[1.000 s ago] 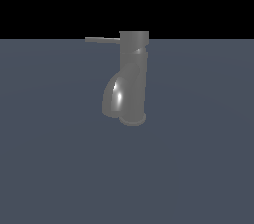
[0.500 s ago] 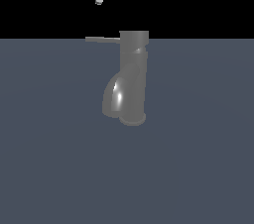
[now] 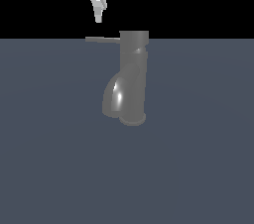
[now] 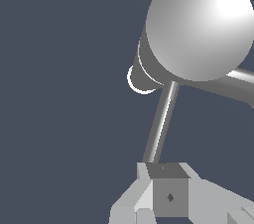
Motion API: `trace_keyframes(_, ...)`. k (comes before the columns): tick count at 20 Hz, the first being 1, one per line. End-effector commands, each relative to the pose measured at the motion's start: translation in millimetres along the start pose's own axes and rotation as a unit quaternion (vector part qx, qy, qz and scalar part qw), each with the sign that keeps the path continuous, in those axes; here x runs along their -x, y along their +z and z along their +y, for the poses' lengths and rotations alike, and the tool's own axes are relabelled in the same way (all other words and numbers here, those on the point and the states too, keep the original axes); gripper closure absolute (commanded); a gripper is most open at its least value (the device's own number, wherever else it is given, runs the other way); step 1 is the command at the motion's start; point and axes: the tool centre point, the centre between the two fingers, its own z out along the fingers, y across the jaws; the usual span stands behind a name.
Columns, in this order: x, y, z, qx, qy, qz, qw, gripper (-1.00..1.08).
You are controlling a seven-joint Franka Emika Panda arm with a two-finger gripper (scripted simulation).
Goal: Turn on the faucet by rotating a designated handle.
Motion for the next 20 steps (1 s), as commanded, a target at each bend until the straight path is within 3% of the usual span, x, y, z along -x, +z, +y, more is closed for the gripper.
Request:
trace_keyframes(1,2,11,-10,-0.001,0.031,0.002,0.9995,1.08)
trace_keyframes(10,9,40,-34,-0.005,0.111,0.008,0.9938,1.08)
trace_keyframes(20,11,52,-43,-0.007,0.141,0.011,0.9900,1.08)
